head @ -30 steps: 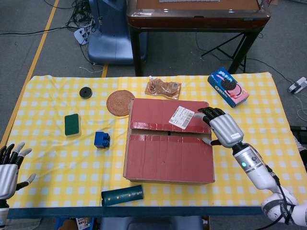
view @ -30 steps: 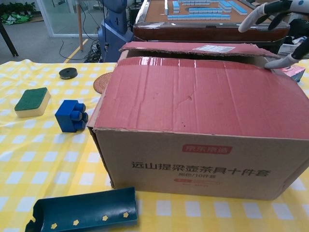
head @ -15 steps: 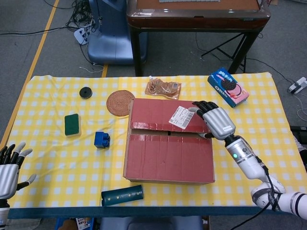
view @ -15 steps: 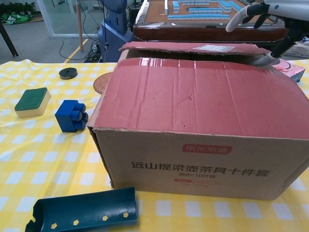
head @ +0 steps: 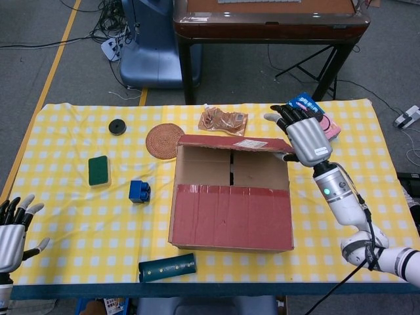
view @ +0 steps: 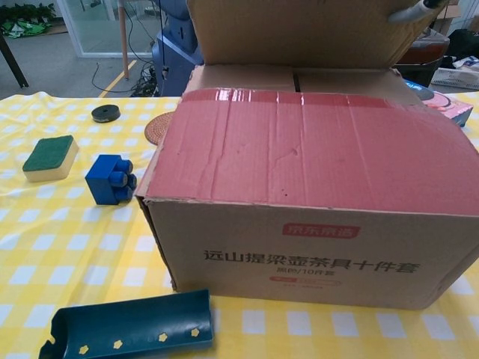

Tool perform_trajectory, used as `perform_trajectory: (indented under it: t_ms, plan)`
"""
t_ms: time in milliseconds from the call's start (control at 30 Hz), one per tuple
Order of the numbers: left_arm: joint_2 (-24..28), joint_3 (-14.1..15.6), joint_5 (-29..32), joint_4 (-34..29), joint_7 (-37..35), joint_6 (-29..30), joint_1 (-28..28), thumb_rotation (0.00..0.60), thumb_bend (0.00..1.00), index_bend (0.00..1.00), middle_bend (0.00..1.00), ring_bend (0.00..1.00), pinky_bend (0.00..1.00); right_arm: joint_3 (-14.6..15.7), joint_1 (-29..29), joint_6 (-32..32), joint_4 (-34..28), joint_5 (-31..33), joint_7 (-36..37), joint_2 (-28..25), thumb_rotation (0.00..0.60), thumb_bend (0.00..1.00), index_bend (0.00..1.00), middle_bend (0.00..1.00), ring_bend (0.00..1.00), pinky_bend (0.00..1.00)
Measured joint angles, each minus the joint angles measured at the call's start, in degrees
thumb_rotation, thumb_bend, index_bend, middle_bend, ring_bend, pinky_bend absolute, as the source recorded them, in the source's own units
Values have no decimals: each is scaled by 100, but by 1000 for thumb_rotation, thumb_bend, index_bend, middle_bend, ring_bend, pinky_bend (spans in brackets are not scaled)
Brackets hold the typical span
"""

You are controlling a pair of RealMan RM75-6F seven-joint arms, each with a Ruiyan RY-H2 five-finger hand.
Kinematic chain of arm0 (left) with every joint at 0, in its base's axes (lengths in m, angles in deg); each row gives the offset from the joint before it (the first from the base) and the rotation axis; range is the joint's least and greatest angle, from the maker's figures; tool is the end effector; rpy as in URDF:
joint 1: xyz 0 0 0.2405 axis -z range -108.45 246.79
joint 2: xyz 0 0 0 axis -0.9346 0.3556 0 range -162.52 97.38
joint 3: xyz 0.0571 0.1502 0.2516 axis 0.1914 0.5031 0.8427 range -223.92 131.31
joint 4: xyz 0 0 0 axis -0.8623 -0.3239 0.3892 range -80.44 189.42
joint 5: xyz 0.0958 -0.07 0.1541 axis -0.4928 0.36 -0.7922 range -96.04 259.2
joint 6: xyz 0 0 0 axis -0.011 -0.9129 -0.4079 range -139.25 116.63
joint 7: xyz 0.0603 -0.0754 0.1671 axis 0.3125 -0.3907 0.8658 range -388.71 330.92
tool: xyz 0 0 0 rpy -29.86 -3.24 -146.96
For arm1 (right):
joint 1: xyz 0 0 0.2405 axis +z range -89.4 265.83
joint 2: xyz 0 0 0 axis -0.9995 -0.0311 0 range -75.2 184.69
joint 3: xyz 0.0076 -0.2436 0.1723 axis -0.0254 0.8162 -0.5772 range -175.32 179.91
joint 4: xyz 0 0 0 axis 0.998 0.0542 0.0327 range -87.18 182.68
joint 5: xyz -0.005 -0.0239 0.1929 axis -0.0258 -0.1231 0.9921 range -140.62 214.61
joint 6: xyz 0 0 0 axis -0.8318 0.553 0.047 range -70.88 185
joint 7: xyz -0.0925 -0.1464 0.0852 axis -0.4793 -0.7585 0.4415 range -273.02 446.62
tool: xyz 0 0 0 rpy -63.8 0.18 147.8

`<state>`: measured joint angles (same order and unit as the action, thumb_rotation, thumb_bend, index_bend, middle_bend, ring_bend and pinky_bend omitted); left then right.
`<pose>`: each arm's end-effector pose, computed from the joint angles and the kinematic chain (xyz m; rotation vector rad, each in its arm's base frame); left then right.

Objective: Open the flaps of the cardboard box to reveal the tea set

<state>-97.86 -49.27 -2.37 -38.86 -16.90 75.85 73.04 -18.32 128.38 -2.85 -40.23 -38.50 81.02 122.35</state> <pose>-0.3457 0.2259 0.1919 -1.3800 -0.7747 -0.7661 -0.1467 -0.4552 0.1761 1.6590 -0.6345 1.1724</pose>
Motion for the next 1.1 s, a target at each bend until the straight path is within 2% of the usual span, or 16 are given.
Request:
perform_trajectory:
  t_ms: [433, 733, 1100]
  plan:
    - [-26, 9, 14, 21, -14, 18, -30, 600, 204, 277, 107, 51, 0, -348, 409, 285, 458, 769, -119, -119, 600, 158, 216, 151, 132, 193]
    - [-54, 54, 53, 59, -43, -12, -73, 600, 204, 278, 107, 51, 0, -428, 709, 640, 1221, 1388, -196, 96, 600, 158, 216, 151, 132, 193]
    - [-27, 42, 137, 141, -95, 20, -139, 600, 204, 281, 107, 51, 0, -297, 1069, 1298, 2620, 2061, -379, 653, 600, 161, 216, 151, 132, 193]
